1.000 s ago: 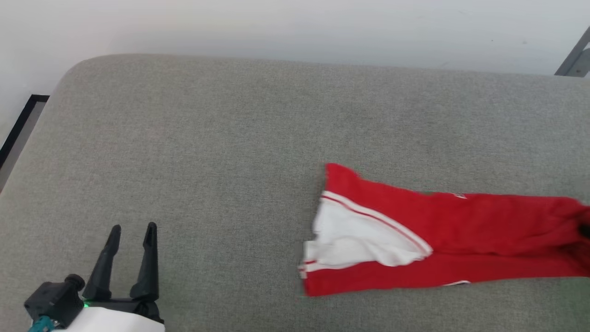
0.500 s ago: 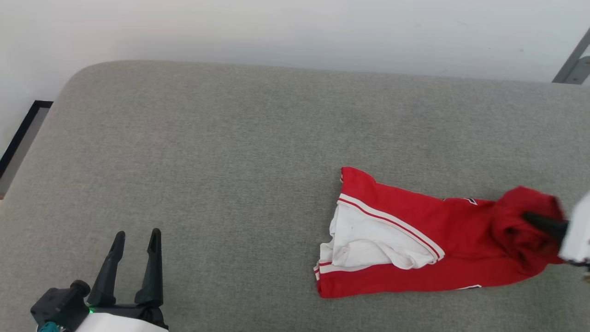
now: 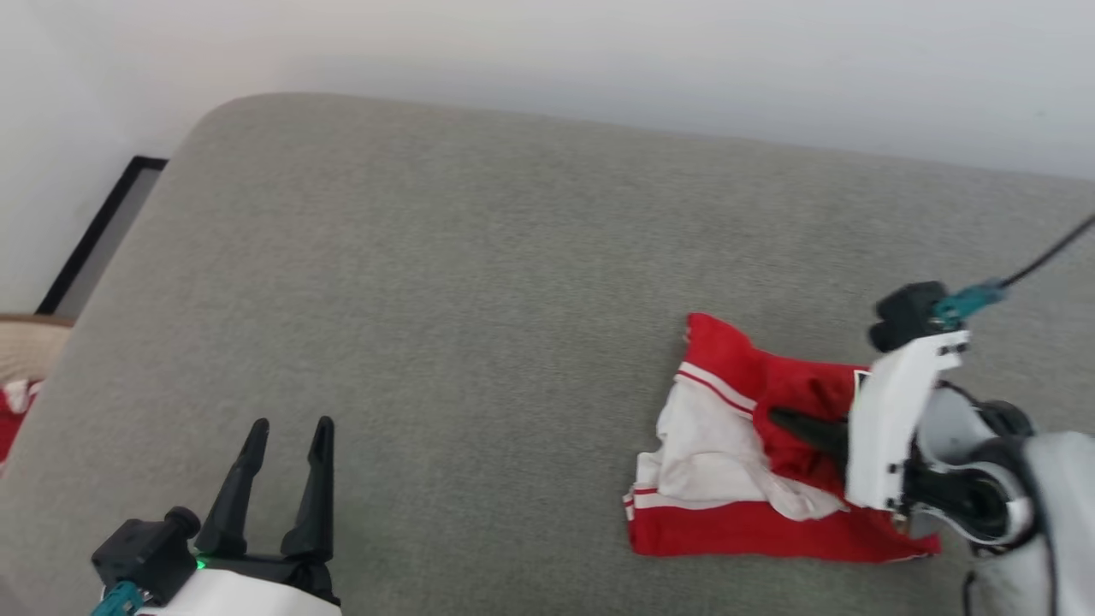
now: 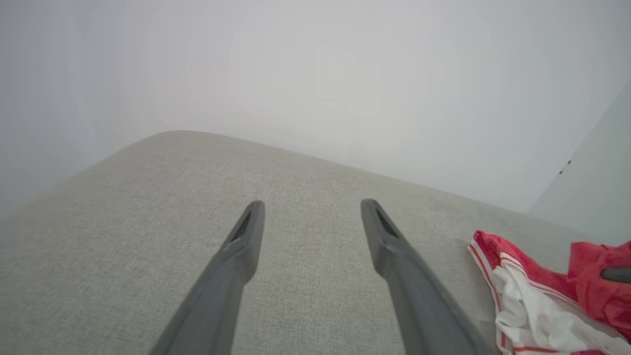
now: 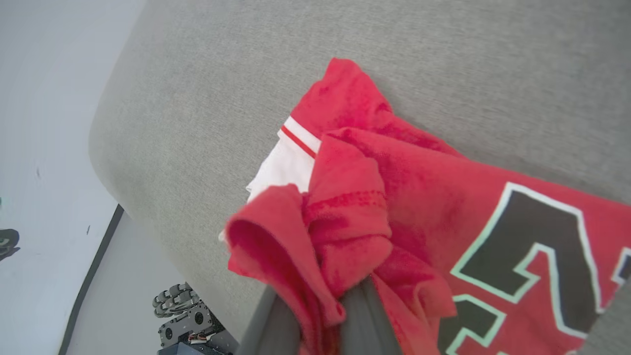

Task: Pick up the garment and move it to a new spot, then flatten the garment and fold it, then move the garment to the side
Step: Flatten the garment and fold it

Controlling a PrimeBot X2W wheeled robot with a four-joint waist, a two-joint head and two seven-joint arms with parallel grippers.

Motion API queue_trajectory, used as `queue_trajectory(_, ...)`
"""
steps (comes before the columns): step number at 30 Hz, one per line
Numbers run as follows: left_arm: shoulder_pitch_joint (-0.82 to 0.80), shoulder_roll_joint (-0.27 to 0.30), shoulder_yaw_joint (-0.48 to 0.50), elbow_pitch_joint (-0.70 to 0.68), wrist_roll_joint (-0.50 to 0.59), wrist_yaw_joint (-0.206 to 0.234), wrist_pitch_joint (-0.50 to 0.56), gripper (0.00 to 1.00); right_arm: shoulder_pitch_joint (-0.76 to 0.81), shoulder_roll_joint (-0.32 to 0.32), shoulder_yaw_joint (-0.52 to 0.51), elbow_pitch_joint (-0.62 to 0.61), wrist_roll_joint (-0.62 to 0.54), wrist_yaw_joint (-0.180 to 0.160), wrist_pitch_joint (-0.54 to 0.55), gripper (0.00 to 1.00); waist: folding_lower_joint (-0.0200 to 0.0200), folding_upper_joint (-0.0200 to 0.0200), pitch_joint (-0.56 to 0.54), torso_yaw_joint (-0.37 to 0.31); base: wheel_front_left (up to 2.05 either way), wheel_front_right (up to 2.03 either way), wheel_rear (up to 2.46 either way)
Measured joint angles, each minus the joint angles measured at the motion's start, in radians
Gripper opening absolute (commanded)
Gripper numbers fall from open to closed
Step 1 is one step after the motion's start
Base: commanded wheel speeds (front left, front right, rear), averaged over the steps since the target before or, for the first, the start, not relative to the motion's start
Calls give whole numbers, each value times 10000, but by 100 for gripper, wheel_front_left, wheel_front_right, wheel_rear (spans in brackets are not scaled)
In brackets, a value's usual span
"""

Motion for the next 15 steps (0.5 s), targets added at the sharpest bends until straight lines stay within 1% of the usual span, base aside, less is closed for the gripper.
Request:
queue_trajectory(1,0,0,0,0,0,0,0,100,0,0,0,0,0,0,0,0,0,0,0,0,0,0,0)
queue_trajectory(6,-170,-2,-153,59,-86,0,0,100,-550,209,744,976,-119,0,-531,0,1,0,56,350,0,0,0)
queue_trajectory(7,-176,-10,-151,69,-98,0,0,100,-660,249,846,1191,-115,0,-625,3,0,0,69,396,0,0,0)
queue_trajectory(8,-176,-15,-150,77,-119,0,0,100,-759,290,945,1367,-117,0,-738,40,1,0,82,431,0,0,0)
queue_trajectory(9,-182,-15,-151,84,-132,0,0,100,-848,311,1026,1544,-117,0,-855,100,1,0,90,457,0,0,0)
queue_trajectory(12,-182,-21,-130,125,-182,0,0,100,-1083,360,1183,1816,8,0,-1045,100,1,0,90,449,0,0,0)
queue_trajectory(15,-176,-46,-13,165,-265,0,0,100,-1250,267,1344,1699,199,0,-1208,100,1,0,65,315,0,0,0)
